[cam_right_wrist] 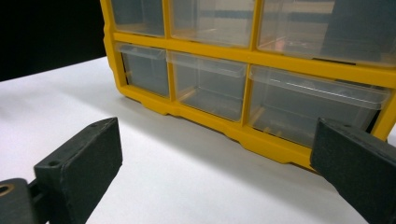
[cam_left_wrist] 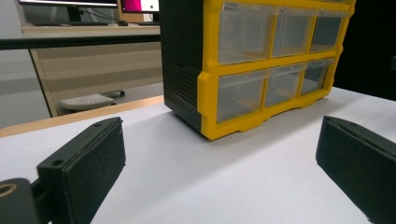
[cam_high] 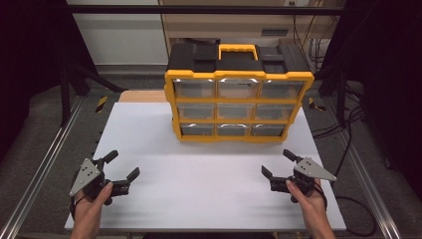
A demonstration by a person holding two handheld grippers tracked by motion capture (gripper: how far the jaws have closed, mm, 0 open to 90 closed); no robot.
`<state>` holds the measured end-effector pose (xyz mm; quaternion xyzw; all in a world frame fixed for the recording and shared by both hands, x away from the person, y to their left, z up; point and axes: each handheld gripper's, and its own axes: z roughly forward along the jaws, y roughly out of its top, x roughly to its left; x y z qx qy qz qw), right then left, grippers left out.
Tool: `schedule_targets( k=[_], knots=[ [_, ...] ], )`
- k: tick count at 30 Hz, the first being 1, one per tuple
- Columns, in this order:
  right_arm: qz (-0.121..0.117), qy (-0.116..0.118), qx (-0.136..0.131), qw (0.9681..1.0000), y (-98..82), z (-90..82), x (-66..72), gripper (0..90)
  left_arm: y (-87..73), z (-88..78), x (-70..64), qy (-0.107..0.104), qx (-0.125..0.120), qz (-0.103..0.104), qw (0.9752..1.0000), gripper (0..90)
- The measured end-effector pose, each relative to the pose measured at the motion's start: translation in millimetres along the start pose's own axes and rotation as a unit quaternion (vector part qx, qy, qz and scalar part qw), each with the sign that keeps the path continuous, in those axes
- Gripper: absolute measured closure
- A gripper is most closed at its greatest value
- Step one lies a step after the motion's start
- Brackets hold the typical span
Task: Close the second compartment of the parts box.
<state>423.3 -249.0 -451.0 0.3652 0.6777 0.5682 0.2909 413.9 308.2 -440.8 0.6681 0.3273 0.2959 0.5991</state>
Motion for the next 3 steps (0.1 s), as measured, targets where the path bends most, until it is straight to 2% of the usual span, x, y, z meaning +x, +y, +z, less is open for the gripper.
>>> schedule_targets(
  k=[3],
  knots=[
    [0.002, 0.000, -0.005, 1.0000, -0.1, 0.1, -0.3, 3.1, 0.2, 0.7, 0.0, -0.009, -0.006, -0.010, 0.9999, 1.5]
  ],
)
